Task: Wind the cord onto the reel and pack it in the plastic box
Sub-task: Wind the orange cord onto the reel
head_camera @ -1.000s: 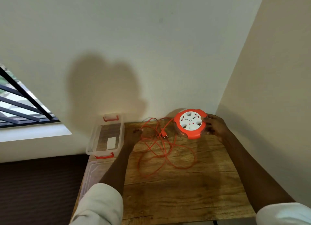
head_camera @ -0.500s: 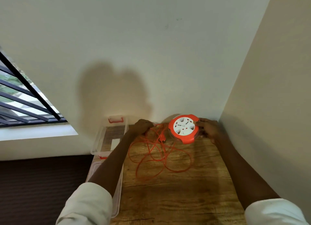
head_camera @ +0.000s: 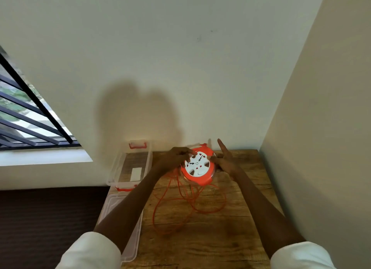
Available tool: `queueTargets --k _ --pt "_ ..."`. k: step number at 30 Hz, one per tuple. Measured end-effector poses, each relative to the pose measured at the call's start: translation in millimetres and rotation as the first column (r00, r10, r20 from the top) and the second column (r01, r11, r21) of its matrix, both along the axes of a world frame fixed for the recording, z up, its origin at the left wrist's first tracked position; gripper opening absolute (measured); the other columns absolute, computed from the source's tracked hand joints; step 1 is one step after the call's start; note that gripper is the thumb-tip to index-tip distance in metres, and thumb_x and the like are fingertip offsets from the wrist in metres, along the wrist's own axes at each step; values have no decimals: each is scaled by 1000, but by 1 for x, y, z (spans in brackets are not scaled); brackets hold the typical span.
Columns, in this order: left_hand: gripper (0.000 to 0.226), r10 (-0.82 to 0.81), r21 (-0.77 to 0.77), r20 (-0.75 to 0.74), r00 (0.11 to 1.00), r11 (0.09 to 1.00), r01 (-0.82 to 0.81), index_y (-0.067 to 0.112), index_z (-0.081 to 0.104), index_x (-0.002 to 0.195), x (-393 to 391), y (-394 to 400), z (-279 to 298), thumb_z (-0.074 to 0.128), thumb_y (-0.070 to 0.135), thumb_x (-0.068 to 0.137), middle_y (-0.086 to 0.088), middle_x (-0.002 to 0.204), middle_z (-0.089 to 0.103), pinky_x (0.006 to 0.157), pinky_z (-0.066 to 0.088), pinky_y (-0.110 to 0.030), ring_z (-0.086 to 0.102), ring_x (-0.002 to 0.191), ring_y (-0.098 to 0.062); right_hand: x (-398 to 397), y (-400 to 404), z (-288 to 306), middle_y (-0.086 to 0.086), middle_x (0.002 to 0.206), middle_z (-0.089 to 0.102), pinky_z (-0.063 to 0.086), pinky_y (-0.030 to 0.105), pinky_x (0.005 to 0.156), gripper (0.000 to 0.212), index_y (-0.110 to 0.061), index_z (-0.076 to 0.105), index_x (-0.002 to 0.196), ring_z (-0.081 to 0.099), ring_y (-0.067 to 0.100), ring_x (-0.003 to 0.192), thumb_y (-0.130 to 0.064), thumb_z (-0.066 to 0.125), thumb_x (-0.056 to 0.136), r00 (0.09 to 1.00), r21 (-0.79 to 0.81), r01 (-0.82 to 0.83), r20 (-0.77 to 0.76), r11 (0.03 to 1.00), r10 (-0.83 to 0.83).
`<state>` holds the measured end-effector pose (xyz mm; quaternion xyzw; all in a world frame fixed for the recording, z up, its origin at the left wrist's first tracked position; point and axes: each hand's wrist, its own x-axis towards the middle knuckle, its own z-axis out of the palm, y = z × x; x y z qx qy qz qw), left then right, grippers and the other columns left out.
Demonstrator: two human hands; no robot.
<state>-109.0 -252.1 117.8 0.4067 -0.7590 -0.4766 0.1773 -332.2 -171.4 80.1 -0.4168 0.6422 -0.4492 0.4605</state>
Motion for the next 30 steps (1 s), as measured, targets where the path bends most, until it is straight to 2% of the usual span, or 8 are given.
queueTargets --k 4,7,10,13,19,22,26,30 --pt "25 -41 -181 130 991 981 64 21 73 118 7 11 1 59 16 98 20 103 59 68 43 0 55 88 7 15 -5 10 9 142 57 63 35 73 54 -39 42 147 67 27 110 -23 61 99 997 -107 -67 -31 992 64" --pt "24 -80 -253 182 980 959 125 26 75 113 16 7 -8 61 19 95 3 114 60 81 49 -15 57 104 -11 20 -8 12 4 138 60 62 44 83 40 -35 55 137 65 27 114 -26 61 99 996 -162 -80 -44 983 74" --pt "19 213 -303 31 977 933 -194 25 74 111 25 2 -7 61 24 96 -4 114 57 94 51 -37 56 107 -16 23 -8 14 0 135 62 61 45 85 41 -35 55 139 65 23 113 -32 61 99 996 -199 -94 -30 976 89" --pt "46 260 -89 35 965 962 -256 19 52 139 31 -4 8 57 41 98 -3 138 53 93 48 -31 53 125 -23 24 -8 20 -4 132 63 61 42 84 43 -33 55 140 67 20 110 -29 62 98 994 -207 -103 19 973 109" --pt "48 91 238 36 995 967 -97 9 68 113 38 -17 12 72 48 86 -11 108 75 91 56 -54 72 98 -33 18 -14 19 1 131 65 61 38 84 45 -28 58 140 67 19 108 -21 66 96 997 -192 -75 -4 979 76" --pt "50 173 194 7 985 966 -171 5 68 106 37 -17 8 74 49 84 -16 103 74 85 57 -53 71 95 -40 13 -16 15 5 124 69 57 22 79 43 -15 58 139 67 11 99 -9 63 96 999 -188 32 -35 982 -39" --pt "48 358 80 -31 933 932 -355 4 66 104 41 -15 10 72 48 86 -12 96 75 75 60 -43 74 86 -29 -6 -19 3 8 125 69 52 44 101 42 -15 65 132 66 22 111 -18 64 90 933 -47 66 -350 997 -78" --pt "49 525 114 -174 833 851 -512 5 64 107 55 -23 10 72 48 85 -11 99 74 74 63 -40 74 90 -28 -16 -13 1 9 115 74 55 42 92 31 -17 71 122 71 27 98 -25 62 93 845 115 24 -534 993 41"
